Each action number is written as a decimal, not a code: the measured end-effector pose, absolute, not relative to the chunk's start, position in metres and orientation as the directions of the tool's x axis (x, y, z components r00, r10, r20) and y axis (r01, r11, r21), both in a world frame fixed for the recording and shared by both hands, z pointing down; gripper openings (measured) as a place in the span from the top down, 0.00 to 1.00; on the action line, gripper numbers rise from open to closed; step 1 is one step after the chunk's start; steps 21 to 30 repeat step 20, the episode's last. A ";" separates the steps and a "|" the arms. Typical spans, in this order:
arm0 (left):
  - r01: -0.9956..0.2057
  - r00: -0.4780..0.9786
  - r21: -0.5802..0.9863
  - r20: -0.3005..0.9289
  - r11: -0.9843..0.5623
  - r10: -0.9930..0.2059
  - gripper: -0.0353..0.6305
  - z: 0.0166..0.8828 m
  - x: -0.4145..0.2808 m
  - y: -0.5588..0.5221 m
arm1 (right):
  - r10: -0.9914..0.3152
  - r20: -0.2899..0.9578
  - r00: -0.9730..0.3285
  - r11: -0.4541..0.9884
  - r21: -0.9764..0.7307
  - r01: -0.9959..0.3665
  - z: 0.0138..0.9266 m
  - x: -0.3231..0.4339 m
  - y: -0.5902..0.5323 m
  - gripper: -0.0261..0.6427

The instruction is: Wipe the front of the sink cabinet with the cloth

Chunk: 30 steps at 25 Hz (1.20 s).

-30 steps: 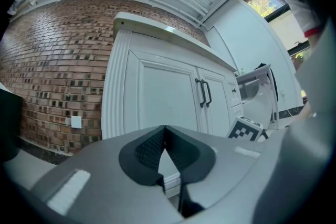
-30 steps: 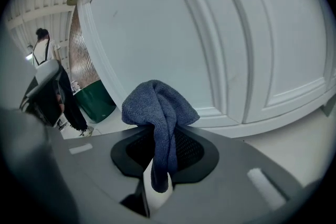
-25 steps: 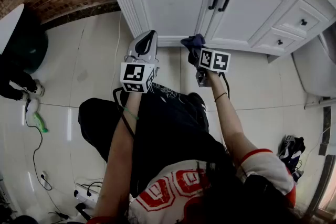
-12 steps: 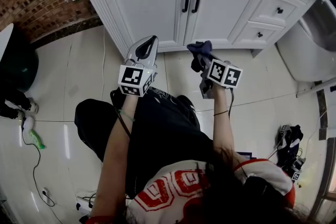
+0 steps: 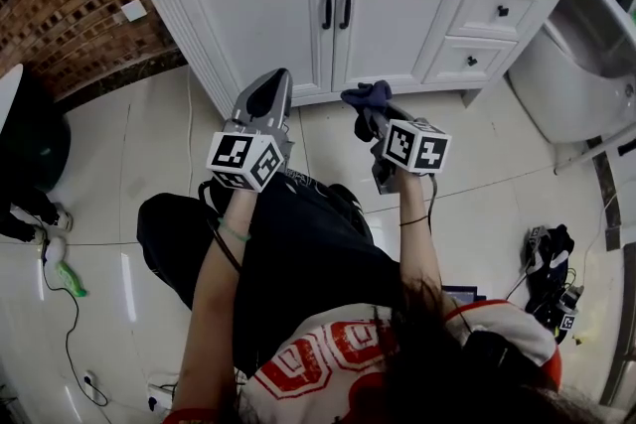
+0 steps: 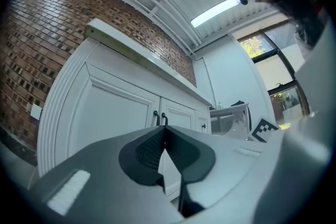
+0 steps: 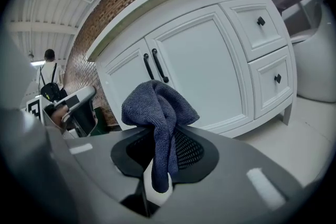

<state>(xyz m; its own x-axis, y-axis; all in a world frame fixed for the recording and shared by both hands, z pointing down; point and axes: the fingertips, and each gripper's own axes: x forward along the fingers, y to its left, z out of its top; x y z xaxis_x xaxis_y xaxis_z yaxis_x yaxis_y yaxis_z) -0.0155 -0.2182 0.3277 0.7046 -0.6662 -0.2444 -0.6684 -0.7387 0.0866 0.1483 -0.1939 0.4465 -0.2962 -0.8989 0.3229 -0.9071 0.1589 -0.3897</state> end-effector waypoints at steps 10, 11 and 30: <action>-0.691 0.712 -0.003 -0.170 -0.723 -0.681 0.95 0.308 -0.011 -0.207 | -0.919 0.298 -0.259 0.177 -0.276 -0.945 0.416 0.141 -0.183 0.84; -0.688 0.713 0.017 -0.176 -0.726 -0.679 0.95 0.308 -0.011 -0.206 | -0.920 0.296 -0.258 0.179 -0.269 -0.946 0.414 0.139 -0.183 0.84; -0.665 0.737 -0.019 -0.177 -0.746 -0.653 0.95 0.295 -0.001 -0.196 | -0.929 0.287 -0.233 0.174 -0.219 -0.960 0.402 0.142 -0.180 0.84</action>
